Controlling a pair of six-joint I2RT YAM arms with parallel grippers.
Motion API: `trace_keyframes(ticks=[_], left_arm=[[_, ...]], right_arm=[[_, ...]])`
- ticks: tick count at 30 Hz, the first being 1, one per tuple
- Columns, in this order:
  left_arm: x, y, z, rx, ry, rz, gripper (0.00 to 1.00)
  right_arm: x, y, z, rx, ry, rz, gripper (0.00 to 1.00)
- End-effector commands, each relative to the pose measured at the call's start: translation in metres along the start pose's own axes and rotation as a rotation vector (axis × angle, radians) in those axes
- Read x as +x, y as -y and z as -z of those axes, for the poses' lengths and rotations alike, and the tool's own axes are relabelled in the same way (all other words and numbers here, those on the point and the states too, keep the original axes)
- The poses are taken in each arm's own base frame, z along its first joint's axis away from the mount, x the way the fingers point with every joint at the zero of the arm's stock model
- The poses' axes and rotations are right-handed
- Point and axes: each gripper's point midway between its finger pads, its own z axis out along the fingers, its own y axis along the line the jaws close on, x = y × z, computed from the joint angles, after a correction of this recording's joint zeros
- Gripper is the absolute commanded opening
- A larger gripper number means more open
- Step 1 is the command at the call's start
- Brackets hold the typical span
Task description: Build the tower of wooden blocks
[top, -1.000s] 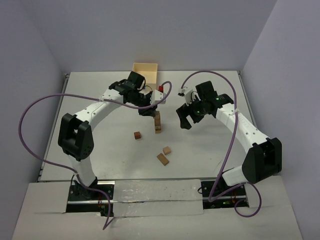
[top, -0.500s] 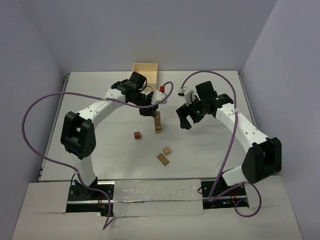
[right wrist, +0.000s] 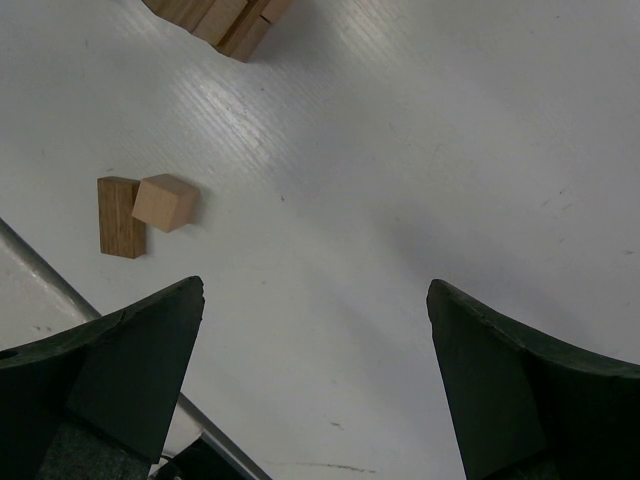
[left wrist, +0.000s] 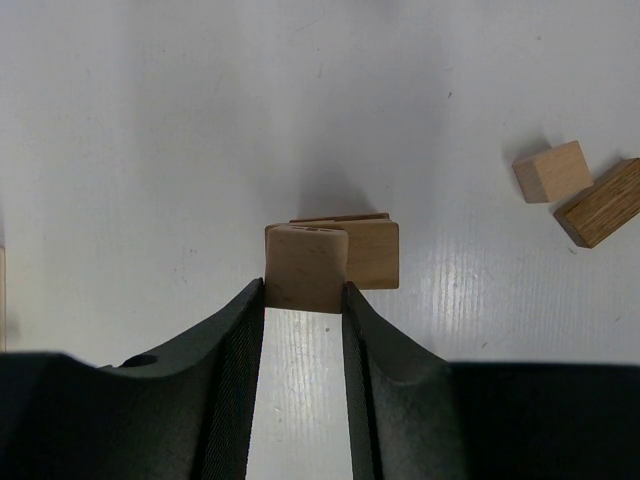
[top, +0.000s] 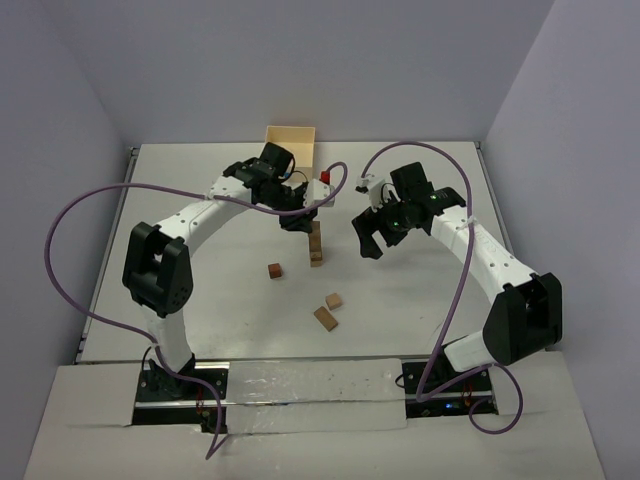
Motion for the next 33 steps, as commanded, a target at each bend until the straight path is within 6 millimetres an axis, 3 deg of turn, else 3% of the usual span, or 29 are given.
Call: trace_keyframes(ticks=[1,21,33], left_arm=[[-0.0165,-0.0103,0.0021,-0.022,0.032,-0.036,0.4],[-0.0148,-0.0142,0.0013,-0.033,0.022,-0.019,0.44],[-0.0134,-0.0129,0.0011,-0.028,0.018,-0.019,0.63]], right_arm=[[-0.0139,0.0013,0.0075,-0.003,0.033,0.013,1.0],[-0.0133,0.0011,0.0061,-0.008,0.03,0.011,1.0],[-0.0137,0.0009,0.0063,-0.009,0.031,0.013,1.0]])
